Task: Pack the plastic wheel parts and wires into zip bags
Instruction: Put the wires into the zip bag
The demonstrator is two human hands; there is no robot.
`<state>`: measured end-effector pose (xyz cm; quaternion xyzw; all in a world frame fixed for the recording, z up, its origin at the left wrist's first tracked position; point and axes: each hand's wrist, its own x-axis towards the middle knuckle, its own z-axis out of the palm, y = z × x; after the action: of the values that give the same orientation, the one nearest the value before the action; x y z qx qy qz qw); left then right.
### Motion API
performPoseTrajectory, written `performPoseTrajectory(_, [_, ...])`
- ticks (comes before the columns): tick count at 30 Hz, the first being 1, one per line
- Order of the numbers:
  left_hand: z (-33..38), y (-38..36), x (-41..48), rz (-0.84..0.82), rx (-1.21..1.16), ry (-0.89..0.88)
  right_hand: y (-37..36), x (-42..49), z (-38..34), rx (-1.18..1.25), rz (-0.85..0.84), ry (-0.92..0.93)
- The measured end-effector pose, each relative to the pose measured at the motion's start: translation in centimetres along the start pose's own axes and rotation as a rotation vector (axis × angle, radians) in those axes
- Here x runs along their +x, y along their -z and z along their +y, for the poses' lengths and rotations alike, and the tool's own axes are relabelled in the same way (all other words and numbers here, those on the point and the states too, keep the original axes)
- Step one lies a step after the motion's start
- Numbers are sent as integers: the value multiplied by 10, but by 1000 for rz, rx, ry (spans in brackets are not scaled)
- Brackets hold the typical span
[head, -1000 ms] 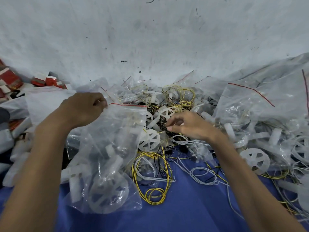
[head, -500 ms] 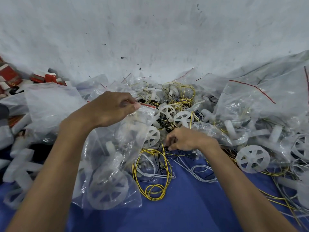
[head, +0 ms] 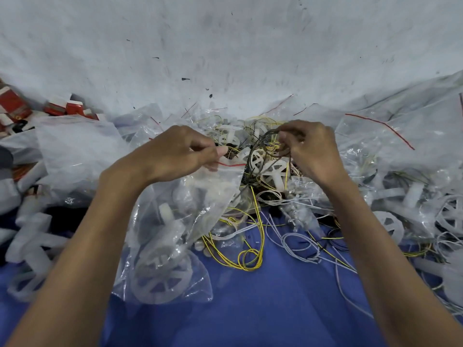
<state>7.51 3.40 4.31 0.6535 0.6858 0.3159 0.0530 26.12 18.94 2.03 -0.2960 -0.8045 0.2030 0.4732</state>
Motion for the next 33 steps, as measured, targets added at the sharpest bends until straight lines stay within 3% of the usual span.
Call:
performPoseTrajectory(3, [5, -1, -2, -26, -41, -12, 4, 1, -4, 72, 150, 4])
performPoseTrajectory(7, [10, -5, 1, 37, -13, -51, 10, 1, -18, 427, 307, -93])
performPoseTrajectory(12, [18, -17, 7, 204, -85, -88, 6, -5, -35, 678, 186, -148])
performPoseTrajectory(15, [28, -26, 9, 167, -81, -122, -7, -11, -48, 775, 93, -153])
performPoseTrajectory(18, [35, -33, 12, 83, -87, -125, -19, -15, -58, 960, 100, -206])
performPoseTrajectory(25, [44, -40, 15, 173, -242, -132, -30, -19, -65, 1273, 149, -331])
performPoseTrajectory(29, [40, -45, 19, 348, -292, -67, -36, -22, -68, 1101, 95, -280])
performPoseTrajectory(33, [40, -43, 17, 476, -422, -55, -36, -21, -65, 591, 30, -63])
